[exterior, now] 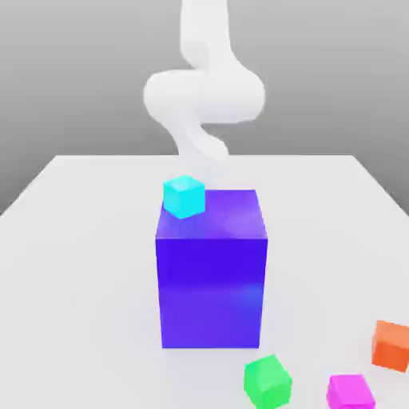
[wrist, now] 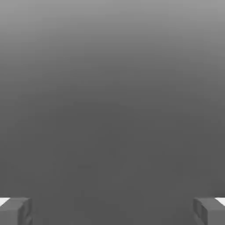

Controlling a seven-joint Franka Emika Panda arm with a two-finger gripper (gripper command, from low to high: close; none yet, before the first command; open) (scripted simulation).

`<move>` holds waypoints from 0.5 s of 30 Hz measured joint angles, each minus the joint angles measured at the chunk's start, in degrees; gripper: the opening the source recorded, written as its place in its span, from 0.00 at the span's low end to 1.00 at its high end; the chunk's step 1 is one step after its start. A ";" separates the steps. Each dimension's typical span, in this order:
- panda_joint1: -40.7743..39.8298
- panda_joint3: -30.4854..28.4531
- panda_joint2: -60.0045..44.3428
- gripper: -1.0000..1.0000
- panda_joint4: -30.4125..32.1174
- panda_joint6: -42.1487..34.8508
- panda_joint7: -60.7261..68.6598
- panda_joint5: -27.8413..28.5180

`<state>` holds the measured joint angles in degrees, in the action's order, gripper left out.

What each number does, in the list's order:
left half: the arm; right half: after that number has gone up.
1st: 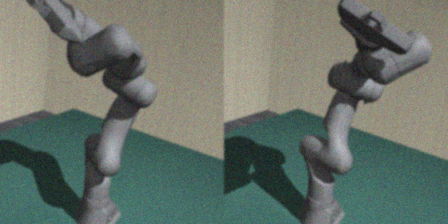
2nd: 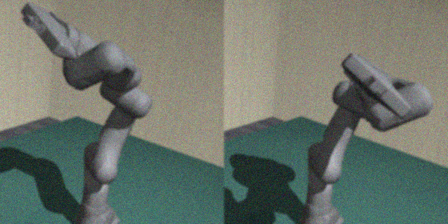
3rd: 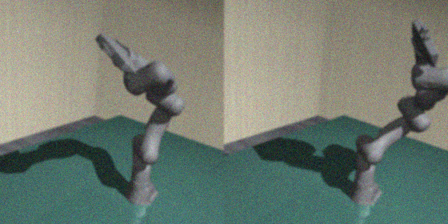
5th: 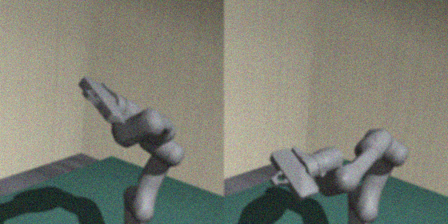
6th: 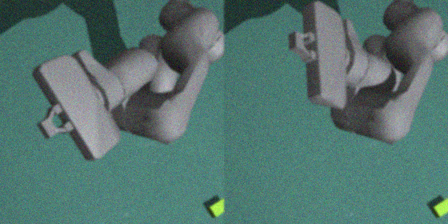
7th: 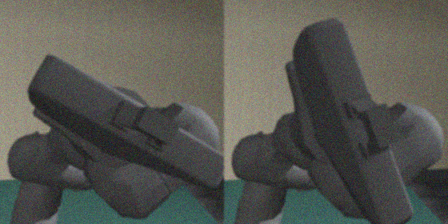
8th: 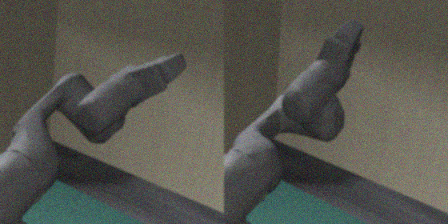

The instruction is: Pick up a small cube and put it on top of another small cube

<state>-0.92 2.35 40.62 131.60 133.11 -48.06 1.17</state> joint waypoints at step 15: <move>-2.08 11.62 -31.53 0.50 -1.12 7.94 -15.49 9.98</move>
<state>-3.00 13.98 9.09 130.48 141.05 -63.54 11.15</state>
